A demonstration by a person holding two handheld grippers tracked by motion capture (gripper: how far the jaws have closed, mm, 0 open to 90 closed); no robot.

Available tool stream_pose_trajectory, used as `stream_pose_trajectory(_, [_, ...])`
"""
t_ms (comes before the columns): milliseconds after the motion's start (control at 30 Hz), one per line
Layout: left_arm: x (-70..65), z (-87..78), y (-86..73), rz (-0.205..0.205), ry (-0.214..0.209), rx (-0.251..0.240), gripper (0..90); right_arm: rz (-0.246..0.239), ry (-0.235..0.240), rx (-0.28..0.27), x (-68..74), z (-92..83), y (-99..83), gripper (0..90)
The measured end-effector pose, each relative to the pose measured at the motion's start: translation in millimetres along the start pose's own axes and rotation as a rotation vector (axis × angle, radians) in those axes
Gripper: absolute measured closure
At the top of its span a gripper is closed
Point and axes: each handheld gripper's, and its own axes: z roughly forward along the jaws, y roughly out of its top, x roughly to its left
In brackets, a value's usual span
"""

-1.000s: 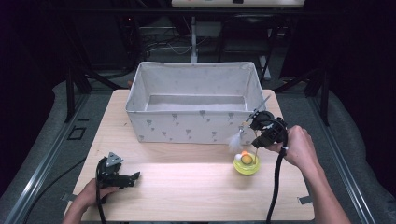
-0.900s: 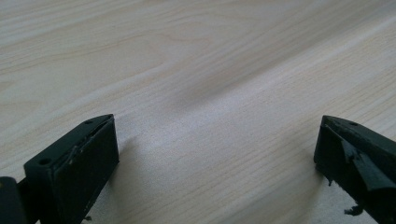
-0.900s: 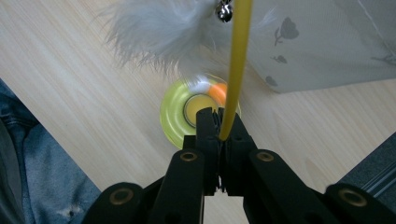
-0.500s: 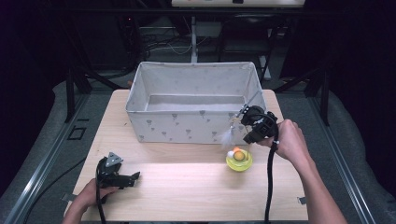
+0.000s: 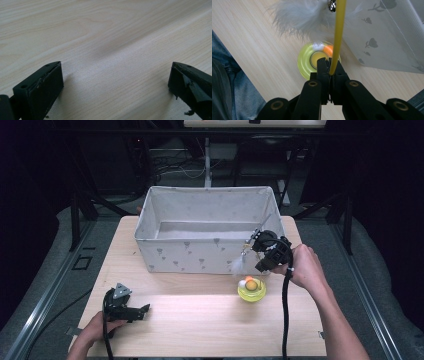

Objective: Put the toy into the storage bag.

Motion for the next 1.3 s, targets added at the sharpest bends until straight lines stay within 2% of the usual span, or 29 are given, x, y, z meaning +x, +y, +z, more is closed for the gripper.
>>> stream_pose_trajectory(567, [0.0, 0.0, 0.0, 0.0, 0.001, 0.0, 0.0, -0.034, 0.01, -0.016, 5.4, -16.7, 14.5, 88.0])
stream_pose_trajectory(733, [0.0, 0.0, 0.0, 0.0, 0.001, 0.0, 0.0, -0.045, 0.018, -0.029, 5.9, -24.7, 19.1, 88.0])
stream_pose_trajectory(1300, [0.0, 0.0, 0.0, 0.0, 0.0, 0.0, 0.0, -0.076, -0.003, -0.054, 10.5, -58.2, 35.8, 88.0])
